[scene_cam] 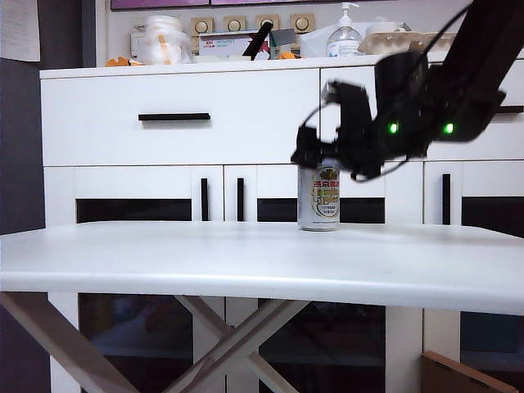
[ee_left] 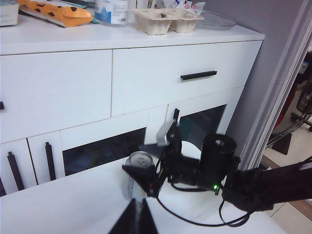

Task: Pick up a can of beer from the white table, open the left drawer, place the beer inside the drawer, and finally close the drawer.

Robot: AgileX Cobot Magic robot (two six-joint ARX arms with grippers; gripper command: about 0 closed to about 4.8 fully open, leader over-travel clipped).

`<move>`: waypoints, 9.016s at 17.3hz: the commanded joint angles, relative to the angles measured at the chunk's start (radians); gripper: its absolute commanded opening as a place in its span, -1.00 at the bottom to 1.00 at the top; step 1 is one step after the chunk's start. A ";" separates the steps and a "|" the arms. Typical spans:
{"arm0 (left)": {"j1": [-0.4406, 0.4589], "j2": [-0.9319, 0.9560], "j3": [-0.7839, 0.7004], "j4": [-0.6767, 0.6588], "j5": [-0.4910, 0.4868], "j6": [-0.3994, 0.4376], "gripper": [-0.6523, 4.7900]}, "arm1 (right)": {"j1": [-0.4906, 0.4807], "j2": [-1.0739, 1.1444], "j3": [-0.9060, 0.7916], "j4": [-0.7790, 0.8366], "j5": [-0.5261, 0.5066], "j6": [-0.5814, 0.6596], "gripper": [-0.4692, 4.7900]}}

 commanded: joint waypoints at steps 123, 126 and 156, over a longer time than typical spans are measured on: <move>0.228 1.422 0.863 1.059 -0.244 -1.303 -0.79 | 0.002 -0.849 0.015 -0.790 -0.144 0.058 -0.84; 0.228 1.435 0.861 1.100 -0.236 -1.301 -0.79 | 0.002 -0.849 0.016 -0.790 -0.144 0.058 -0.84; 0.229 1.453 0.924 0.843 -0.197 -1.400 1.00 | 0.002 -0.849 0.016 -0.789 -0.140 0.058 -0.84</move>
